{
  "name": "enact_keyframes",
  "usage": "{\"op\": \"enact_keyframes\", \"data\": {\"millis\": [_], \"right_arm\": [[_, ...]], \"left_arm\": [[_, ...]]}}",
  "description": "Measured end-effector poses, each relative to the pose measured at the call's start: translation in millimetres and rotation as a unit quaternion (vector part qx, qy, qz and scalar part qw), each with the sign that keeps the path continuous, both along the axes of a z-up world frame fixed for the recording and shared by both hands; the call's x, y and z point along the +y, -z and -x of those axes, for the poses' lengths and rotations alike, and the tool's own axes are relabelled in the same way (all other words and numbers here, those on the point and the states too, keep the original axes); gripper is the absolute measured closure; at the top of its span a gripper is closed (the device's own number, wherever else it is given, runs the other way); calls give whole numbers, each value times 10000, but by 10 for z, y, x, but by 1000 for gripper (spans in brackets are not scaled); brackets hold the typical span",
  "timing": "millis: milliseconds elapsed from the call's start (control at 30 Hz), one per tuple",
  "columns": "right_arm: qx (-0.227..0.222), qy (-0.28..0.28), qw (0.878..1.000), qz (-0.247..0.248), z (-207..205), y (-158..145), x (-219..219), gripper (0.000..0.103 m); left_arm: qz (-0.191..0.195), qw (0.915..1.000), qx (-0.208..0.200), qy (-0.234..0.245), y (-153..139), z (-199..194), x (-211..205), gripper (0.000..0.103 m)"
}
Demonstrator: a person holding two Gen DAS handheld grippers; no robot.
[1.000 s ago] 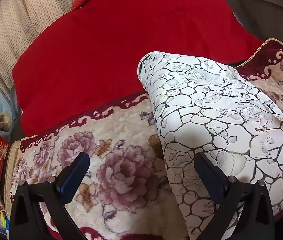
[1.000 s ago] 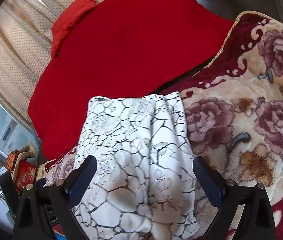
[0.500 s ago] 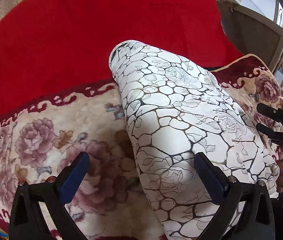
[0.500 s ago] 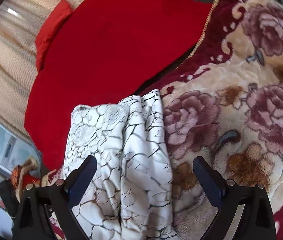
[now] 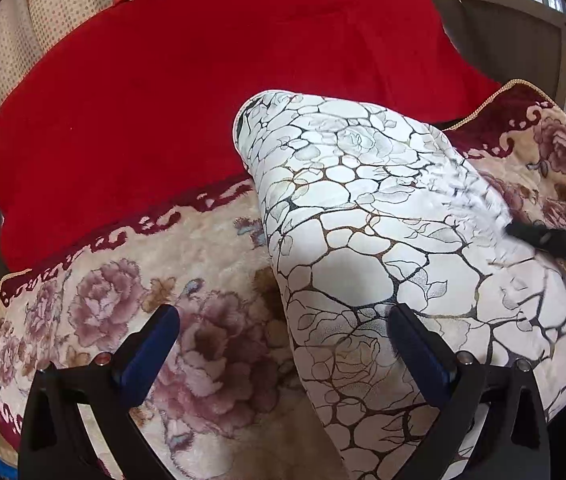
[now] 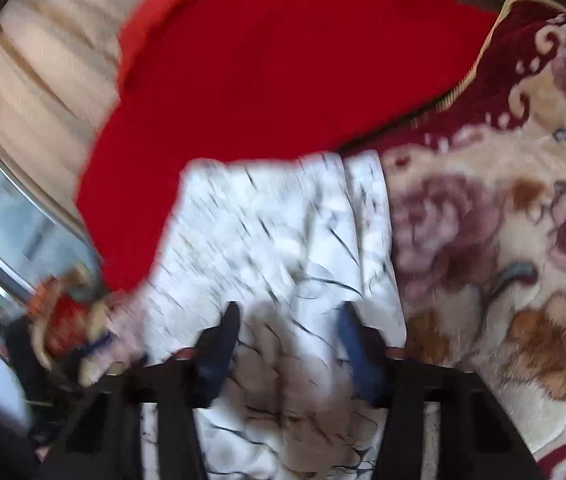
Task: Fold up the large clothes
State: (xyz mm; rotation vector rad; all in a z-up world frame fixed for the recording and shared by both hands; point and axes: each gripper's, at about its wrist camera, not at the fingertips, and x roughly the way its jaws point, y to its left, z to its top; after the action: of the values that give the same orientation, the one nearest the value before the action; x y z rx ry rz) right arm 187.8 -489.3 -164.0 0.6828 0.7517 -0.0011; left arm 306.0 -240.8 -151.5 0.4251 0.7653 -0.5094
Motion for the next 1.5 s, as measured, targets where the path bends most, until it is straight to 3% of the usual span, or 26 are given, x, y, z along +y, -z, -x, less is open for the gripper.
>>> {"op": "enact_keyframes", "data": {"millis": [67,200,400,467,567,667,733,967,1167,1267,1367,1500], "right_arm": [[274,-55,9996,49,-82,104,42,56],[261,16,9997,-41,-66,84,25,56],[-123,118,9993,320,-102,-264,44,54],[-68,95,9988,479,-212,-302,50,54],[290,-6,9979,587,-532,-243,28,54],[1110,-322,9931,202,-910,128,-21,51],[1116,-358,9931,78,-953,242,-49,50],[567,-219,9979,212,-513,-75,-12,50],[286,-490,9973,473,-4,-309,294,50],[533,-651,9936,757,56,-179,463,46],[720,-658,9932,629,7,58,502,39],[451,-606,9951,631,68,-106,467,39]], "left_arm": [[28,10000,4,-10,17,-8,10,0],[83,9999,63,-1,23,-33,32,0],[39,10000,29,19,14,-11,14,0],[47,10000,37,18,18,-14,15,0],[61,10000,60,15,22,-22,16,0],[51,10000,60,21,42,-28,12,0],[73,9999,81,-23,40,-28,23,0],[-68,9998,-15,-189,-72,99,140,0],[-280,9982,-352,-407,-112,233,323,0],[-696,9965,-222,-396,163,215,248,0],[-594,9968,-262,-460,122,242,280,0],[-522,9972,-251,-475,25,200,337,0]]}}
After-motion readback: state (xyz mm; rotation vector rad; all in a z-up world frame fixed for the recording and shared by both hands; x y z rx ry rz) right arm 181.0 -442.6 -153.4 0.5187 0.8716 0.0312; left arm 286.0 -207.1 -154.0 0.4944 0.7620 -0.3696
